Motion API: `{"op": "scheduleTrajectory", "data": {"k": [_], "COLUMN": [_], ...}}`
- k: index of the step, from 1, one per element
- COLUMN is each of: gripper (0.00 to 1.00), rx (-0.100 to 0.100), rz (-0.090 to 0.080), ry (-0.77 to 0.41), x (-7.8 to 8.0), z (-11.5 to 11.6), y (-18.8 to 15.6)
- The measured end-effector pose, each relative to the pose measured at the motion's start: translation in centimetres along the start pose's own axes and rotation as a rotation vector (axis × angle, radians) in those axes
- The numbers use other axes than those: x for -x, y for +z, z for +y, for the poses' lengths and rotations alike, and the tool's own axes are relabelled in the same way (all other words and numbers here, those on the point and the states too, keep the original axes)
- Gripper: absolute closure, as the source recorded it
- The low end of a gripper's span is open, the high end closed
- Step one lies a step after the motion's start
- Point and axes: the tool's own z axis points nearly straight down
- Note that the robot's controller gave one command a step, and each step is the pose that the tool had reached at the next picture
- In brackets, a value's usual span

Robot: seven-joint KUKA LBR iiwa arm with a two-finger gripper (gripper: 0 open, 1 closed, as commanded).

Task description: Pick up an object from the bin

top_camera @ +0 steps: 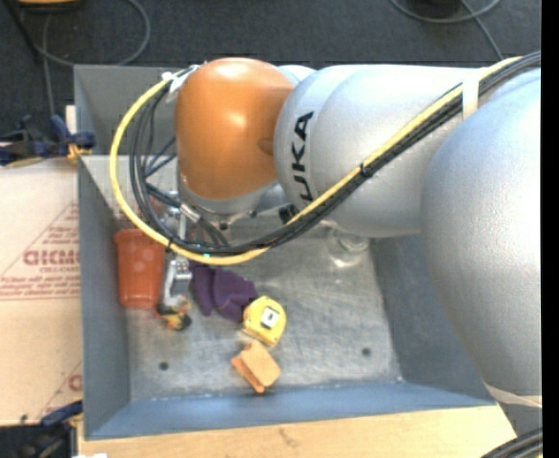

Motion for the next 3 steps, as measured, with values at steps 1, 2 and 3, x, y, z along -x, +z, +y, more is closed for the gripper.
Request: {"op": "scheduleTrajectory", "data": {"k": [1,2,3], "gripper": [0.0,0.0,0.0], "rx": [0.002,0.0,-0.001], "rz": [-0.008,-0.013,0.0], "ry": [0.004,-0.042,-0.019], "x": [0.2,1.1,0.3], "z": [-0.1,-4.5,-7.6], "y": [-0.5,6.6,7.7]}}
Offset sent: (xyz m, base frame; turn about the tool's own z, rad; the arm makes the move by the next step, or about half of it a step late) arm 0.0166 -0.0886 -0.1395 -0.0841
